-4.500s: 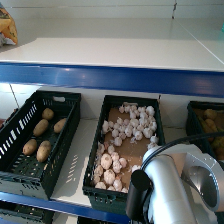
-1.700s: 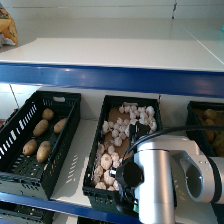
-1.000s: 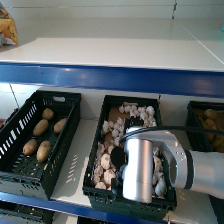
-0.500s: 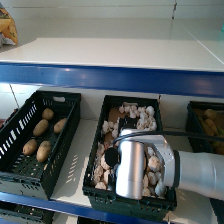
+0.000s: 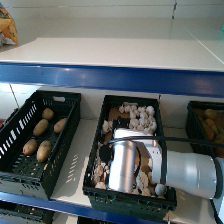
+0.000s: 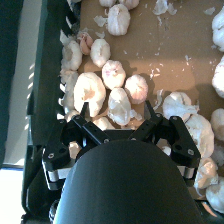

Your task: Pick up garlic

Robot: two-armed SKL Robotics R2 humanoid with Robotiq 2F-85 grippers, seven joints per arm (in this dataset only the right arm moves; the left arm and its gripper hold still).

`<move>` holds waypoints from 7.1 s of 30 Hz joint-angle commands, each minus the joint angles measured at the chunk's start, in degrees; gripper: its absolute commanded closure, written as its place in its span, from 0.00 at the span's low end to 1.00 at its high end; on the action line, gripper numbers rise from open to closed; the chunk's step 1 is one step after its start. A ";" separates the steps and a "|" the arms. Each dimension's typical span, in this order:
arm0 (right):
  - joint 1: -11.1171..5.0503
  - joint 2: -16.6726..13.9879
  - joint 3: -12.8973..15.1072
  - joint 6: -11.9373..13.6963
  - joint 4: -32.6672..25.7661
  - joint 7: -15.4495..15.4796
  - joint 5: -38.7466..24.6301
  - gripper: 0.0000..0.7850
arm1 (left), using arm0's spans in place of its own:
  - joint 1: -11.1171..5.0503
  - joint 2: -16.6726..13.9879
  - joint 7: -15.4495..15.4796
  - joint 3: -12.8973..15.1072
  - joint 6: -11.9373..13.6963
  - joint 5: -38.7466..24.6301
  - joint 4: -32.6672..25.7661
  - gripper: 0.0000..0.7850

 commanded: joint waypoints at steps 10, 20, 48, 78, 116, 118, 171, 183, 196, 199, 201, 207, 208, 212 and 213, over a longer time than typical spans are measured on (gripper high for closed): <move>-0.08 3.32 2.48 -2.50 5.09 1.30 -0.39 0.00 | 0.00 0.00 0.00 0.00 0.00 0.00 0.00 1.00; -0.11 4.33 3.61 -4.00 7.49 1.56 -0.43 0.00 | 0.00 0.00 0.00 0.00 0.00 0.00 0.00 1.00; 0.60 6.59 5.81 -9.14 13.37 1.72 -0.42 0.97 | 0.00 0.00 0.00 0.00 0.00 0.00 0.00 1.00; -4.19 2.67 4.94 -9.23 9.72 2.89 -6.67 1.00 | 0.00 0.00 0.00 0.00 0.00 0.00 0.00 1.00; -4.37 -16.18 3.91 -5.82 -24.28 -0.57 -3.33 1.00 | 0.00 0.00 0.00 0.00 0.00 0.00 0.00 1.00; -4.40 -16.66 3.64 -5.43 -25.67 -1.07 -3.40 1.00 | 0.00 0.00 0.00 0.00 0.00 0.00 0.00 1.00; -8.04 -23.11 -6.43 3.62 -36.37 -4.26 -40.97 1.00 | 0.00 0.00 0.00 0.00 0.00 0.00 0.00 1.00; -11.28 -18.62 -5.34 7.98 -29.73 -4.62 -47.33 1.00 | 0.00 0.00 0.00 0.00 0.00 0.00 0.00 1.00; -15.30 -14.06 -0.92 8.92 -21.63 -6.90 -51.54 1.00 | 0.00 0.00 0.00 0.00 0.00 0.00 0.00 1.00; -15.10 -13.81 -0.62 8.96 -20.34 -7.38 -51.54 1.00 | 0.00 0.00 0.00 0.00 0.00 0.00 0.00 1.00; -14.91 -13.68 -0.32 9.04 -19.31 -7.55 -51.51 1.00 | 0.00 0.00 0.00 0.00 0.00 0.00 0.00 1.00; -14.55 -13.15 0.18 9.20 -17.93 -7.52 -51.57 1.00 | 0.00 0.00 0.00 0.00 0.00 0.00 0.00 1.00; -14.46 -13.06 0.25 9.33 -17.91 -7.51 -51.42 1.00 | 0.00 0.00 0.00 0.00 0.00 0.00 0.00 1.00; -14.39 -12.73 0.54 9.75 -17.92 -7.57 -51.32 1.00 | 0.00 0.00 0.00 0.00 0.00 0.00 0.00 1.00; -14.37 -12.60 0.60 9.89 -17.91 -7.57 -51.32 1.00 | 0.00 0.00 0.00 0.00 0.00 0.00 0.00 1.00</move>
